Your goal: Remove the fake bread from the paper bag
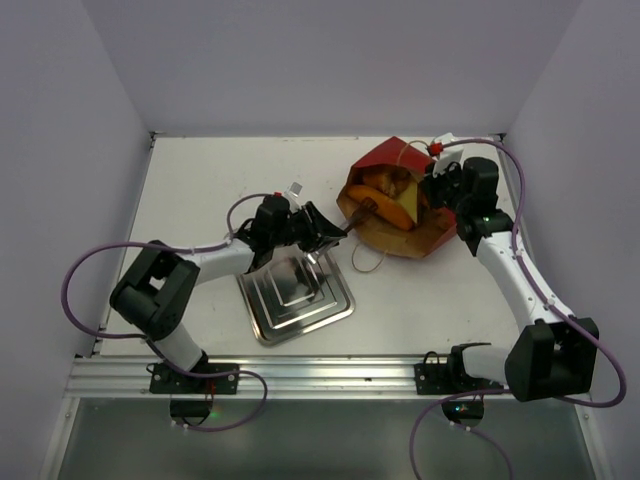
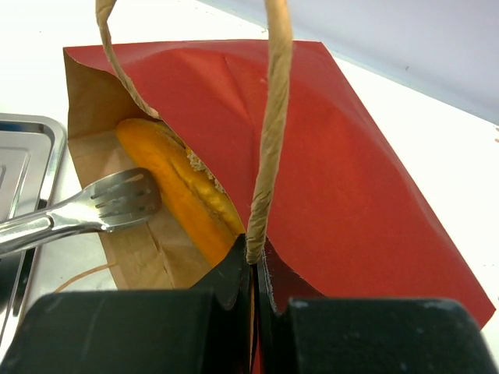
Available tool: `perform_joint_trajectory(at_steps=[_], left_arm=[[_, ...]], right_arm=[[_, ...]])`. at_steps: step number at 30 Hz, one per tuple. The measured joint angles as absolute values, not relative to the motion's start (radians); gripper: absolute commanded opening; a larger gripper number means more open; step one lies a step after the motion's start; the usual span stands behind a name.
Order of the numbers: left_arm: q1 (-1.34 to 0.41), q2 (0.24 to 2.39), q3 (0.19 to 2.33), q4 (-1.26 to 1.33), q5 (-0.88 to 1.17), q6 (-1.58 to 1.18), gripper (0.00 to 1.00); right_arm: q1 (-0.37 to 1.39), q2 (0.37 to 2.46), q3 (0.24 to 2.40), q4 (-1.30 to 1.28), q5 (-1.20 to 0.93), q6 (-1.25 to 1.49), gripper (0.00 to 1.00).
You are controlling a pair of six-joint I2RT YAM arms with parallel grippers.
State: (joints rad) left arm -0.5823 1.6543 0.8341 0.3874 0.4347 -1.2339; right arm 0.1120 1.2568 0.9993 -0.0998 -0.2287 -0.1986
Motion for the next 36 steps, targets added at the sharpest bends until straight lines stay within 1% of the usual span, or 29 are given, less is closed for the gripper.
perform_joint_trajectory(at_steps=[15, 23, 27, 28, 31, 32, 34, 35, 36], left_arm=[[-0.585, 1.697, 0.860, 0.403, 0.414, -1.298, 0.52], [-0.585, 1.750, 0.906, 0.405, 0.414, -1.302, 0.52], [-0.585, 1.770, 0.921, 0.404, 0.415, -1.303, 0.49], [-0.586, 1.773, 0.923, 0.404, 0.415, -1.303, 0.48], [-0.586, 1.779, 0.926, 0.406, 0.415, -1.309, 0.36], [-0.586, 1.781, 0.926, 0.408, 0.415, -1.310, 0.28], [-0.586, 1.783, 0.926, 0.413, 0.416, -1.313, 0.20], [-0.586, 1.783, 0.926, 0.418, 0.416, -1.313, 0.13], [-0.586, 1.783, 0.926, 0.423, 0.417, -1.313, 0.10]], right_arm=[[0.112, 1.255, 0.983, -0.088, -0.244, -0.194, 0.00], [0.112, 1.253, 0.975, -0.088, -0.255, -0.194, 0.00], [0.112, 1.253, 0.973, -0.088, -0.255, -0.194, 0.00], [0.112, 1.253, 0.973, -0.088, -0.255, -0.194, 0.00], [0.112, 1.253, 0.973, -0.088, -0.255, -0.194, 0.00], [0.112, 1.253, 0.973, -0.088, -0.255, -0.194, 0.00], [0.112, 1.253, 0.973, -0.088, -0.255, -0.194, 0.00], [0.112, 1.253, 0.973, -0.088, -0.255, -0.194, 0.00], [0.112, 1.253, 0.972, -0.088, -0.255, -0.194, 0.00]])
